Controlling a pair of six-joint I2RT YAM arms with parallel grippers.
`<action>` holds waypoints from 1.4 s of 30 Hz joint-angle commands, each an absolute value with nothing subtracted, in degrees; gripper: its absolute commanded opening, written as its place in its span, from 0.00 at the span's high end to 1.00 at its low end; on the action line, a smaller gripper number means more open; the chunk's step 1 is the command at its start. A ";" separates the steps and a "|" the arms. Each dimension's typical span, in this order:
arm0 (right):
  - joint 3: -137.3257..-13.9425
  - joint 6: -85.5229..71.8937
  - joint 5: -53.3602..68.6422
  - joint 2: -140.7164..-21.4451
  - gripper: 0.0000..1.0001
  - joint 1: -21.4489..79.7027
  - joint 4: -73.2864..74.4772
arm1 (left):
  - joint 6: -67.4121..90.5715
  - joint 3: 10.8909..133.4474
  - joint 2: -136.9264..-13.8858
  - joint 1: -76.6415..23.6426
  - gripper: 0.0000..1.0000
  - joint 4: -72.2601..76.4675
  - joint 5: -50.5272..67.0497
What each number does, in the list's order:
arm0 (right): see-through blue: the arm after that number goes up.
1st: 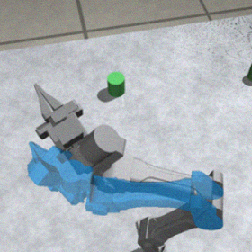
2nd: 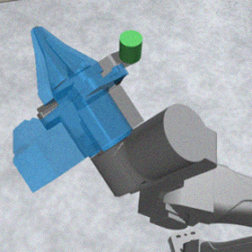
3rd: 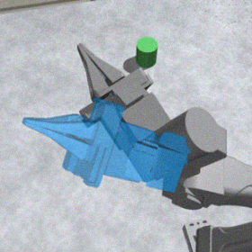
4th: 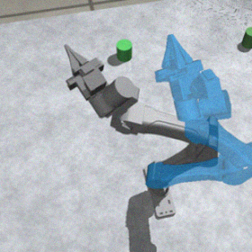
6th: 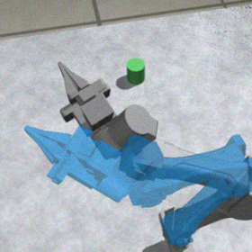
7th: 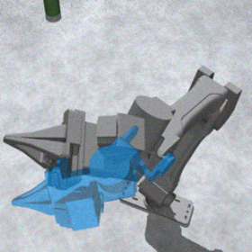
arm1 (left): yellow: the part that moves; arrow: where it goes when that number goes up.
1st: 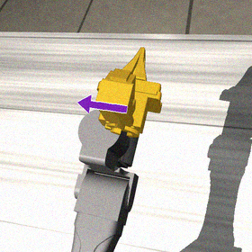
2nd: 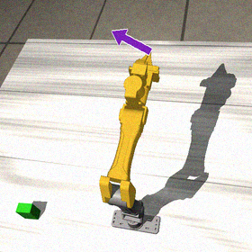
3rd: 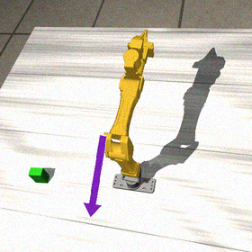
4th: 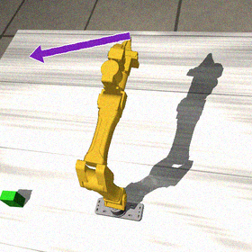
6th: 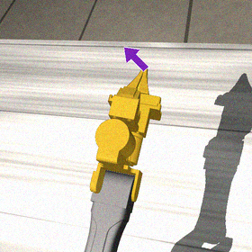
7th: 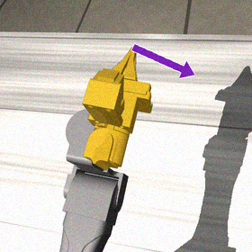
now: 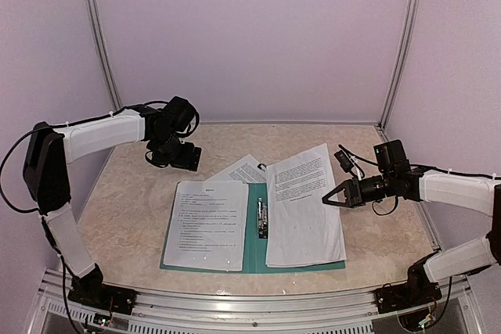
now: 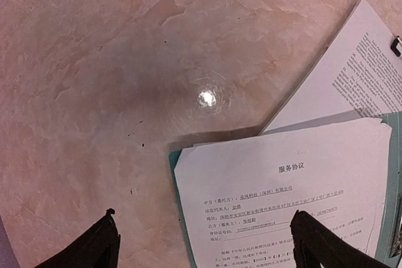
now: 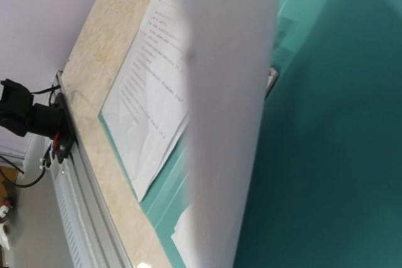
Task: Put the files into the folder
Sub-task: Insert the spring clip onto the folder.
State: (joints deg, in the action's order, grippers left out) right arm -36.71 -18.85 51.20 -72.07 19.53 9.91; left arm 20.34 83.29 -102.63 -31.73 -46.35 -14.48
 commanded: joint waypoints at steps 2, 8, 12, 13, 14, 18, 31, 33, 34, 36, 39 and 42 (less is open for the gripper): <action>-36.11 -19.71 51.86 -72.37 1.00 20.21 7.84 | 20.13 84.31 -103.71 -32.39 0.08 -47.08 -15.82; -36.12 -20.66 49.83 -73.67 1.00 20.20 7.27 | 19.95 84.30 -103.58 -32.43 0.08 -47.17 -16.13; -35.77 -21.16 49.83 -74.93 1.00 20.19 6.31 | 19.78 84.31 -103.62 -32.51 0.08 -47.20 -16.35; -35.57 -21.52 49.83 -75.08 1.00 20.16 5.88 | 19.78 84.30 -103.62 -32.52 0.08 -47.20 -16.39; -35.40 -21.80 49.95 -75.32 1.00 20.15 5.27 | 19.78 84.34 -103.69 -32.52 0.08 -47.20 -16.43; -34.99 -22.84 50.37 -76.21 1.00 20.15 3.46 | 19.78 84.14 -103.71 -32.52 0.08 -47.18 -16.52; -38.90 -18.00 45.12 -83.61 1.00 20.28 9.05 | 19.42 84.20 -104.23 -33.17 0.07 -47.41 -16.81; -39.84 -17.34 44.57 -84.92 1.00 20.25 9.77 | 19.47 84.20 -104.17 -33.38 0.07 -47.52 -16.95; -40.49 -16.68 44.11 -85.43 1.00 20.24 10.49 | 19.43 84.21 -104.16 -33.52 0.07 -47.47 -17.04; -41.99 -15.01 42.74 -86.64 1.00 20.26 12.39 | 19.53 84.20 -104.11 -33.65 0.08 -47.57 -17.13; -43.84 -13.47 42.32 -88.59 1.00 20.23 14.31 | 19.54 84.27 -104.11 -33.92 0.07 -47.61 -17.19; -44.64 -13.47 41.56 -89.81 1.00 20.28 13.80 | 19.51 84.33 -104.36 -34.17 0.08 -47.77 -17.35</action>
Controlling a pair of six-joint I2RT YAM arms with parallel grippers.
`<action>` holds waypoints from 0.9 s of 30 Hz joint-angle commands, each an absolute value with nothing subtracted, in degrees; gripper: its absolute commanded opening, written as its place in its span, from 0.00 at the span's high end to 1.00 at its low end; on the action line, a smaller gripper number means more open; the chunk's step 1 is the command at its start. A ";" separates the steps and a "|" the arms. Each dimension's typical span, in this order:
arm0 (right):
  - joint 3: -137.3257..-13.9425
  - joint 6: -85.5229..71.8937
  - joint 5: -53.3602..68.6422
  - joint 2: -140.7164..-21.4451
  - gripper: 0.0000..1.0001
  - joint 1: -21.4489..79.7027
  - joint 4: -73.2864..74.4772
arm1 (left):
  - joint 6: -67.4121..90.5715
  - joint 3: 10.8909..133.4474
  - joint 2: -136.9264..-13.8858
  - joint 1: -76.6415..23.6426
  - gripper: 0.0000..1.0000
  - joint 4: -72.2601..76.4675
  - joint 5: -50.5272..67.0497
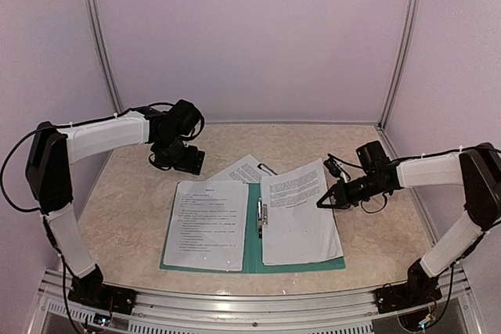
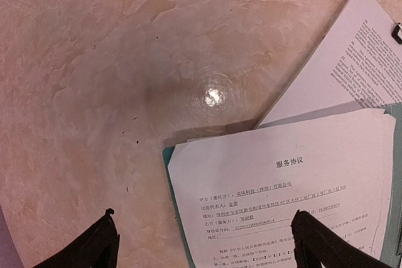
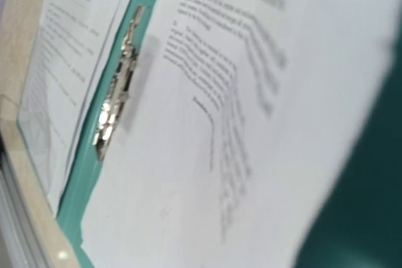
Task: Put the files into the folder
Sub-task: Insert the spring clip onto the folder.
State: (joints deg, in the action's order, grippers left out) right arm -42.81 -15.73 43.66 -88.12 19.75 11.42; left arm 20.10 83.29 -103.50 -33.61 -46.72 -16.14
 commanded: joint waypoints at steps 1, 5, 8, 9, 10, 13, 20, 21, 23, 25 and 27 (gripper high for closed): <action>-44.87 -13.44 41.30 -90.20 1.00 20.23 13.96 | 19.51 84.36 -104.40 -34.26 0.08 -47.85 -17.44; -44.75 -13.45 41.15 -90.84 1.00 20.26 14.15 | 19.43 84.52 -104.58 -34.61 0.07 -48.18 -18.15; -44.57 -12.55 40.69 -90.56 1.00 20.21 15.42 | 19.34 84.75 -104.59 -34.63 0.08 -48.25 -18.26; -44.52 -12.37 40.55 -90.40 1.00 20.29 15.70 | 19.27 84.81 -104.66 -34.63 0.07 -48.24 -18.31; -44.48 -12.09 40.57 -90.42 1.00 20.22 15.95 | 19.25 84.91 -104.76 -34.69 0.07 -48.25 -18.29; -44.76 -10.93 40.08 -91.01 0.98 20.30 17.60 | 19.16 85.02 -105.02 -34.72 0.08 -48.32 -18.62; -45.25 -10.39 38.06 -92.15 0.87 20.48 18.14 | 19.25 85.01 -105.11 -34.89 0.07 -48.62 -18.96; -45.26 -10.37 37.61 -92.26 0.86 20.48 18.22 | 19.25 85.06 -105.05 -34.96 0.08 -48.67 -19.07; -45.26 -10.40 37.04 -92.59 0.85 20.63 18.37 | 19.26 85.14 -105.12 -34.98 0.08 -48.73 -19.28; -45.18 -10.22 36.62 -92.83 0.85 20.71 18.36 | 19.25 85.33 -105.12 -34.98 0.08 -48.86 -19.41; -45.34 -10.08 35.75 -92.99 0.84 20.80 18.67 | 19.25 85.48 -105.19 -35.06 0.08 -48.87 -19.49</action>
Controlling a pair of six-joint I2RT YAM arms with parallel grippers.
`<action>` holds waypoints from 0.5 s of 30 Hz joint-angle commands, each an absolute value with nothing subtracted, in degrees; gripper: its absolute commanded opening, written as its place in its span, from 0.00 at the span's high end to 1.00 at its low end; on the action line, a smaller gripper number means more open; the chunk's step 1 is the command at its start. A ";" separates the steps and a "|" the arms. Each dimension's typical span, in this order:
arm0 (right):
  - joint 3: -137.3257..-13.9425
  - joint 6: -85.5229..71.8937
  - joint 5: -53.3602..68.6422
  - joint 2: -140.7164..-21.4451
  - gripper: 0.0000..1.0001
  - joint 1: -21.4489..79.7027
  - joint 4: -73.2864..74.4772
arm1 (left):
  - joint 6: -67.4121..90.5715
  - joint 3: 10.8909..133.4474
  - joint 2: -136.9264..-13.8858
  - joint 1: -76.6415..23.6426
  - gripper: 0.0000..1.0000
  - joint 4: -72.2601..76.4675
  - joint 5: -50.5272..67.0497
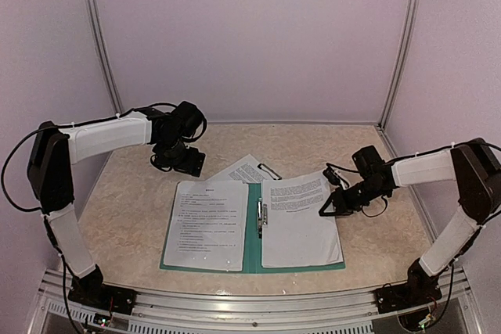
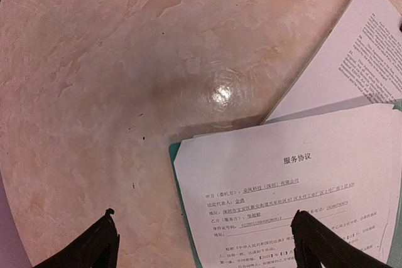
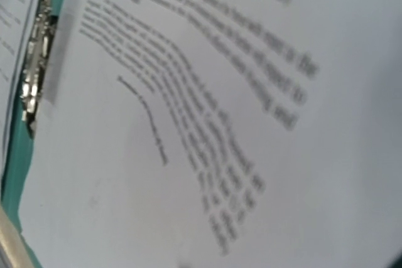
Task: Put the files into the folder
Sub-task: Insert the spring clip onto the folder.
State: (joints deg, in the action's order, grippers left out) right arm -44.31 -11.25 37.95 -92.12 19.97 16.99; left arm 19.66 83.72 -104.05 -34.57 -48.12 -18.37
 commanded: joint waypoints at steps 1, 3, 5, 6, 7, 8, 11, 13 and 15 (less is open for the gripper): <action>-45.43 -10.07 35.43 -92.99 0.82 20.83 18.88 | 19.25 85.56 -105.27 -35.13 0.08 -48.94 -19.51; -45.75 -9.68 34.55 -93.03 0.81 21.04 19.39 | 19.25 85.52 -105.32 -35.20 0.08 -49.01 -19.60; -46.13 -9.50 33.86 -93.30 0.79 21.21 19.79 | 19.20 85.53 -105.38 -35.24 0.08 -49.02 -19.75; -46.33 -9.37 33.53 -93.38 0.79 21.39 20.00 | 19.17 85.53 -105.46 -35.36 0.08 -49.06 -19.84; -46.54 -9.20 33.21 -93.62 0.78 21.60 20.30 | 19.16 85.54 -105.47 -35.34 0.08 -49.12 -19.93; -46.68 -9.09 33.07 -93.77 0.79 21.76 20.41 | 19.16 85.58 -105.53 -35.33 0.08 -49.13 -20.02; -47.09 -8.75 32.77 -94.12 0.82 22.09 20.70 | 19.16 85.58 -105.71 -35.33 0.08 -49.21 -20.21; -47.24 -8.52 32.38 -94.27 0.83 22.06 21.07 | 19.16 85.57 -105.72 -35.42 0.08 -49.28 -20.30; -47.28 -8.34 32.17 -94.20 0.86 22.13 21.36 | 19.16 85.63 -105.80 -35.42 0.08 -49.35 -20.48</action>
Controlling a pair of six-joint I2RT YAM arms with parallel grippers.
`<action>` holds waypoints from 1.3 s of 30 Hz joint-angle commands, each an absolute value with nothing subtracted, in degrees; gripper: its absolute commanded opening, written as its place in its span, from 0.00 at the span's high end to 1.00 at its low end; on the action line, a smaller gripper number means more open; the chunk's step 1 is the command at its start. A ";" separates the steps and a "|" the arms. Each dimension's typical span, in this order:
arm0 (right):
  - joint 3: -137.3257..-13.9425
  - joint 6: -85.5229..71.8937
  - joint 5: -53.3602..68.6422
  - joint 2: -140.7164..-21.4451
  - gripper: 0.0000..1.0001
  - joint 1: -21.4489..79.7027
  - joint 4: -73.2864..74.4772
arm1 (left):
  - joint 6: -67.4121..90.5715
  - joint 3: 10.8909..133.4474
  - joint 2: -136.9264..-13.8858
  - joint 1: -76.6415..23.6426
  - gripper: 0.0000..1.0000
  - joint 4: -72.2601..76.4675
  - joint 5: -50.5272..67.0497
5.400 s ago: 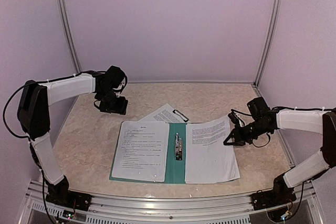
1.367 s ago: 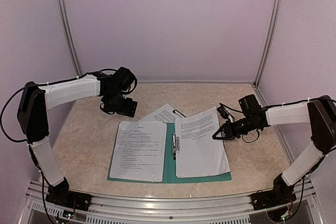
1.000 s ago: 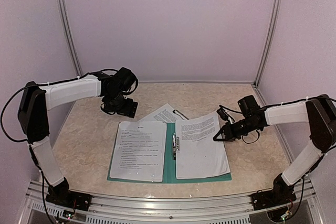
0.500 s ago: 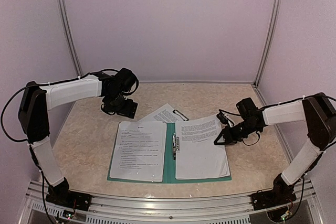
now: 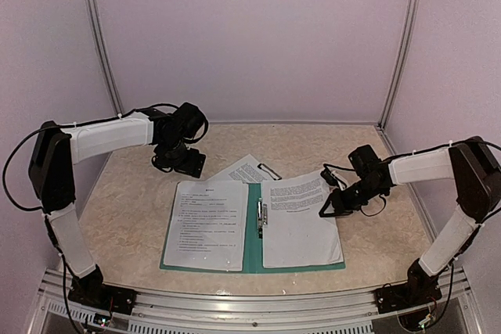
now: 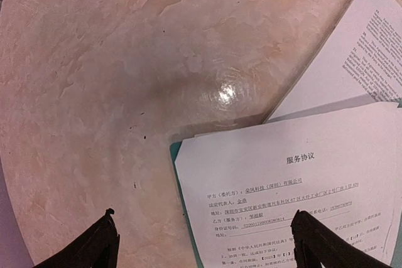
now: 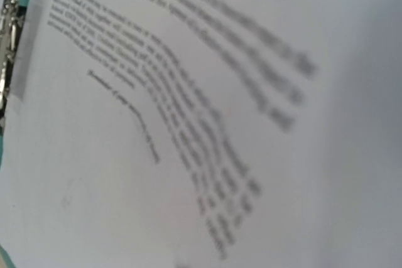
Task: Put the files into the folder
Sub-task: Insert the spring clip onto the folder.
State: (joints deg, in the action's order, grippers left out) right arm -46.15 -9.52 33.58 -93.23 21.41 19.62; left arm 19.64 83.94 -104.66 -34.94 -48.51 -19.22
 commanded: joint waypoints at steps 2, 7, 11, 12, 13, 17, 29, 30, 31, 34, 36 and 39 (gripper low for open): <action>-47.21 -8.27 32.26 -93.85 0.87 22.15 21.60 | 19.17 85.65 -105.79 -35.49 0.08 -49.38 -20.65; -47.20 -8.30 32.56 -93.36 0.90 22.30 21.88 | 19.07 85.97 -106.14 -35.51 0.08 -49.56 -20.91; -47.11 -8.35 32.98 -92.97 0.95 22.84 22.18 | 18.99 86.12 -106.51 -35.60 0.08 -49.55 -21.11; -47.11 -8.31 32.96 -92.92 0.96 22.85 22.27 | 18.98 86.10 -106.61 -35.60 0.08 -49.57 -21.10; -47.11 -8.16 32.92 -92.90 0.97 22.92 22.42 | 19.05 86.17 -106.75 -35.66 0.08 -49.56 -21.11; -46.85 -8.14 33.13 -92.58 1.00 23.17 22.52 | 19.07 86.13 -106.87 -35.98 0.08 -49.56 -21.18; -47.14 -7.18 32.30 -91.50 1.00 23.29 23.74 | 18.99 86.60 -107.41 -36.34 0.07 -49.65 -21.30; -47.19 -7.20 32.58 -91.46 1.00 23.25 23.56 | 18.98 86.63 -107.47 -36.38 0.07 -49.66 -21.32; -47.24 -7.25 32.76 -91.58 1.00 23.26 23.55 | 18.98 86.63 -107.49 -36.39 0.07 -49.61 -21.35; -47.37 -6.88 32.57 -92.09 1.00 23.27 23.67 | 19.00 86.69 -107.55 -36.46 0.07 -49.67 -21.36; -47.44 -6.94 32.94 -92.26 1.00 23.28 23.34 | 18.98 86.72 -107.53 -36.55 0.07 -49.69 -21.28; -47.77 -6.84 33.08 -92.82 1.00 23.29 23.23 | 18.98 86.83 -107.63 -36.78 0.07 -49.65 -21.23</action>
